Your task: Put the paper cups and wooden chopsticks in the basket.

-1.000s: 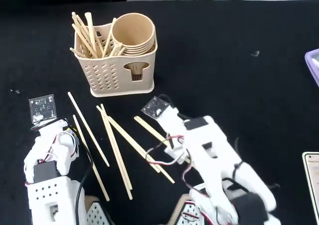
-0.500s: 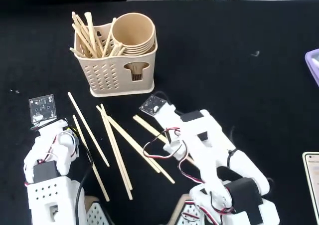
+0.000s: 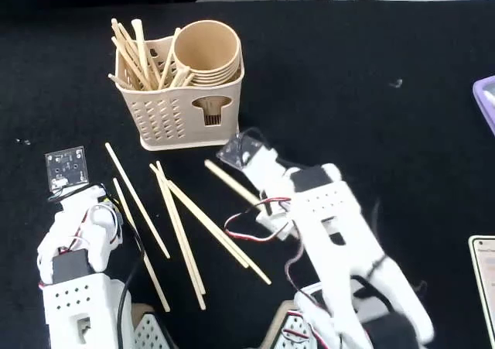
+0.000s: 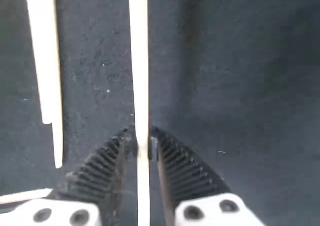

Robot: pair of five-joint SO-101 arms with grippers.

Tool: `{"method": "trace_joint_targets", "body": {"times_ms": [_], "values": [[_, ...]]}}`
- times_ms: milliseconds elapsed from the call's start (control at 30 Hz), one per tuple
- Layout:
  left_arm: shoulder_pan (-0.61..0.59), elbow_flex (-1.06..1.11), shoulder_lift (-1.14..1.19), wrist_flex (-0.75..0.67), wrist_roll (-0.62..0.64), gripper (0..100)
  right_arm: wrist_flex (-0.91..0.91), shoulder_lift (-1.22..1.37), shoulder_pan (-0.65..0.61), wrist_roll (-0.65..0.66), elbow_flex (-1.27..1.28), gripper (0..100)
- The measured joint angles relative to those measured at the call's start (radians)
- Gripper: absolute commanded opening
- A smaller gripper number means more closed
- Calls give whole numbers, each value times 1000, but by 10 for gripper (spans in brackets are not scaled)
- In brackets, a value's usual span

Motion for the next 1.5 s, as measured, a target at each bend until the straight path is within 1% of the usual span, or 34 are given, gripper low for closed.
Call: {"method": "trace_joint_targets", "body": {"times_ms": [100, 233, 333, 433, 500, 633, 800, 867, 967, 1067, 1167, 1267, 1500], "values": [[0, 0, -3, 0, 0, 120, 115, -117, 0, 2, -112, 11], [0, 0, -3, 0, 0, 120, 229, -247, -89, -18, -253, 11], [0, 0, -3, 0, 0, 120, 241, -321, -187, -104, -359, 11], [0, 0, -3, 0, 0, 120, 183, -351, -282, -198, -437, 11], [0, 0, -3, 0, 0, 120, 100, -356, -321, -256, -457, 11], [0, 0, -3, 0, 0, 120, -137, -356, -348, -379, -460, 11], [0, 5, -3, 0, 0, 120, -529, -356, -351, -532, -417, 11], [0, 21, -3, -9, -3, 120, -707, -353, -351, -563, -367, 11], [0, 26, -3, -18, -3, 120, -953, -308, -353, -575, -321, 11], [0, 26, -3, -20, -3, 120, -1126, -216, -353, -580, -315, 11], [0, 26, -3, -20, -3, 120, -1238, -89, -353, -580, -315, 11], [0, 26, -3, -20, -3, 120, -1303, 60, -353, -580, -344, 11], [0, 26, -3, -20, -3, 120, -1339, 391, -298, -582, -508, 11]]}}
